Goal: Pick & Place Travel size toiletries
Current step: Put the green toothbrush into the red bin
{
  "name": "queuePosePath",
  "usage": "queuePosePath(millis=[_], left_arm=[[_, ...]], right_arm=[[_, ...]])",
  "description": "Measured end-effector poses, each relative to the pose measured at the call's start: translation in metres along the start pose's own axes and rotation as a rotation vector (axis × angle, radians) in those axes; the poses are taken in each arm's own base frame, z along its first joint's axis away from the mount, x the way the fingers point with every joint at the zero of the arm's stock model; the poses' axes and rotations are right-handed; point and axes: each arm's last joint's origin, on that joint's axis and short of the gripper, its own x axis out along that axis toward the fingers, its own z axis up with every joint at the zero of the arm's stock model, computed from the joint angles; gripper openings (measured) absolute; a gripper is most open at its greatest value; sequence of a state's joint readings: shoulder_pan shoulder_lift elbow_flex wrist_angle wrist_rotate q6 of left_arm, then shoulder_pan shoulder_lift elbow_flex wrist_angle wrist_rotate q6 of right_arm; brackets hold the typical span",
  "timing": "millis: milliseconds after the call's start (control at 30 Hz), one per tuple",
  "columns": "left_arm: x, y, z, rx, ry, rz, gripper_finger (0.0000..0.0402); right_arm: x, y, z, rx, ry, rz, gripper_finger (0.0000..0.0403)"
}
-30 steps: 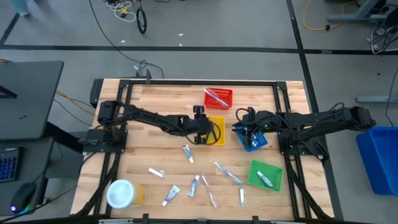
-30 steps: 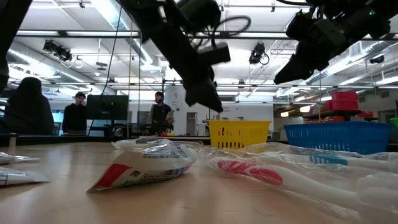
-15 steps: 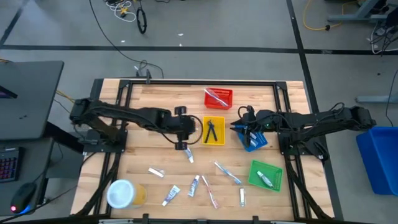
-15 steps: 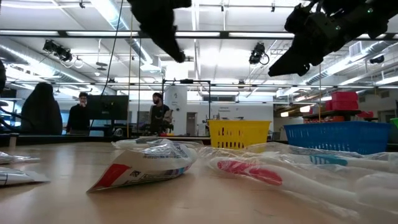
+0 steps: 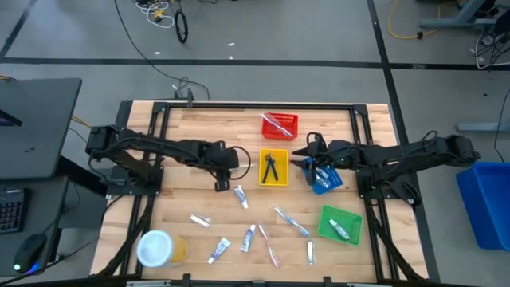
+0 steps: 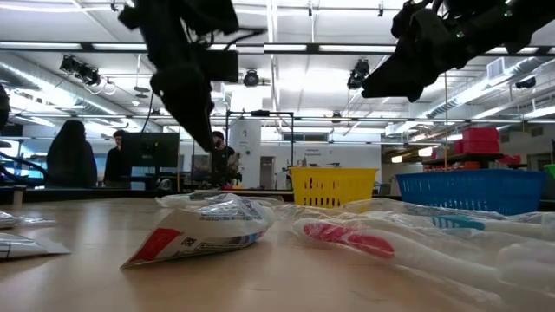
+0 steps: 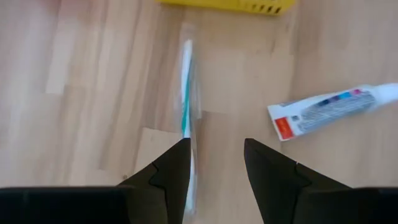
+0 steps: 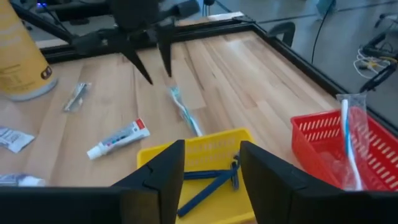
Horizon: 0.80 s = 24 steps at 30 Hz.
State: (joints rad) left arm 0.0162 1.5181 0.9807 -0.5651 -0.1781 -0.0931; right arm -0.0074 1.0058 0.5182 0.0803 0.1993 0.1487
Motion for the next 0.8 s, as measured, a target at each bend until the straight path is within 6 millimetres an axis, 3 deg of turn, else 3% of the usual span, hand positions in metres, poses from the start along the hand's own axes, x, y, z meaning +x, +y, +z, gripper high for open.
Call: queuePosePath(millis=[233,600,800], left_arm=[[0.027,0.025,-0.02,-0.021,-0.04,-0.042,0.016],[0.047,0.024,-0.053,-0.025,0.026,-0.034,0.016],[0.054,0.025,-0.057,-0.023,-0.078,-0.049,0.016]], right_arm=[[0.006,0.001,-0.005,0.013,0.033,-0.005,0.019],[0.008,0.001,-0.006,0.041,0.042,-0.006,0.0204],[0.008,0.001,-0.006,0.044,0.042,-0.006,0.0194]])
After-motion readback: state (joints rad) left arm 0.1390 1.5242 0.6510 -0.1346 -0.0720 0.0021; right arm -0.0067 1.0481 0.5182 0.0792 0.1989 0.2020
